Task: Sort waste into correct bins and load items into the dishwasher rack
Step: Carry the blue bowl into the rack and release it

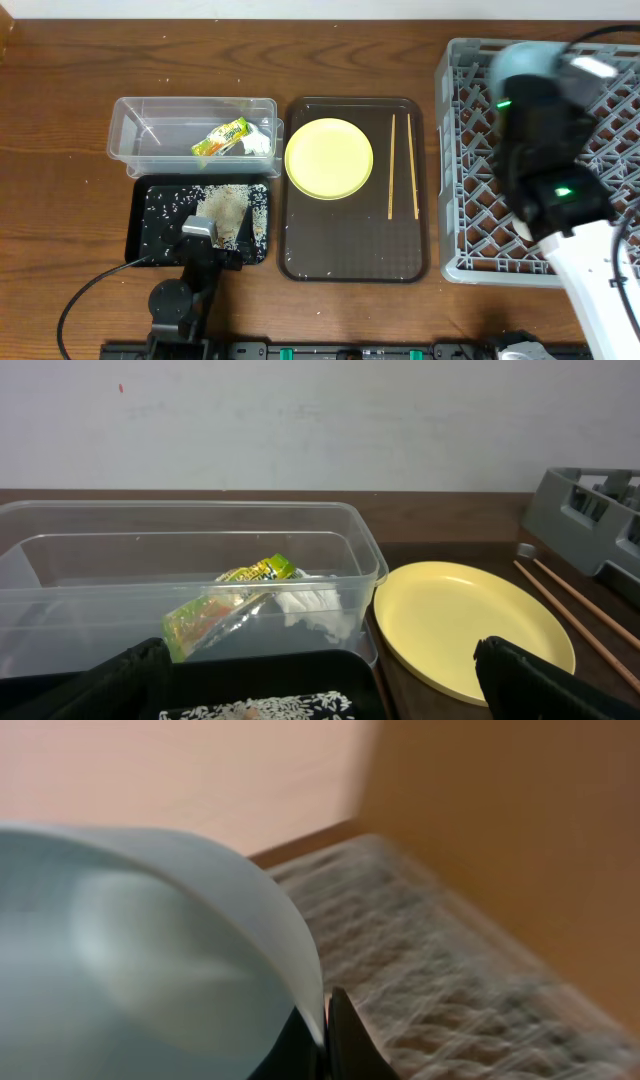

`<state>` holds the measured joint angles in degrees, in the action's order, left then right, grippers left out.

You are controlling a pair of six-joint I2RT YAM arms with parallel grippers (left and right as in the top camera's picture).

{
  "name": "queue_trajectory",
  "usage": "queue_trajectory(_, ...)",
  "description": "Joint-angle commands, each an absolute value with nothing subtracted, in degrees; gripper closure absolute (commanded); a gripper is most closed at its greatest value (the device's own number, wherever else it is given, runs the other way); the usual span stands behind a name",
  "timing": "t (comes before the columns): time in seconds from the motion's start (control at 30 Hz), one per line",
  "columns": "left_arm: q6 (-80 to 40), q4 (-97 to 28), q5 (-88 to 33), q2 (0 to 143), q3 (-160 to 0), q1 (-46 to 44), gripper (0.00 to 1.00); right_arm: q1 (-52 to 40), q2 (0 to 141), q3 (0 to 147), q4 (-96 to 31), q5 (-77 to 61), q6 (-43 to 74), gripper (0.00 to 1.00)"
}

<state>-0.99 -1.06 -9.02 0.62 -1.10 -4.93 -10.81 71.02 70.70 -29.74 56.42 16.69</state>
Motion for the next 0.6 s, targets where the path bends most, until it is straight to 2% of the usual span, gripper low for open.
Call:
queue_trajectory(0.0, 0.01, -2.96, -9.85, 0.23, -0.23, -4.67, 0.01, -2.76, 72.71, 70.5, -28.03, 65.14, 5.37, 0.99)
queue_trajectory(0.23, 0.01, -2.96, -9.87, 0.23, -0.23, -4.67, 0.01, 13.3, 82.56, 70.48, -26.81, 66.67, 4.97, 0.99)
queue_trajectory(0.47, 0.01, -2.96, -9.87, 0.23, -0.23, -4.67, 0.01, 18.39, 95.39, 70.48, -20.6, 71.99, -5.56, 0.99)
queue_trajectory(0.57, 0.01, -2.96, -9.87, 0.23, -0.23, -4.67, 0.01, 17.54, 99.61, 70.48, -18.33, 71.59, -6.5, 0.99)
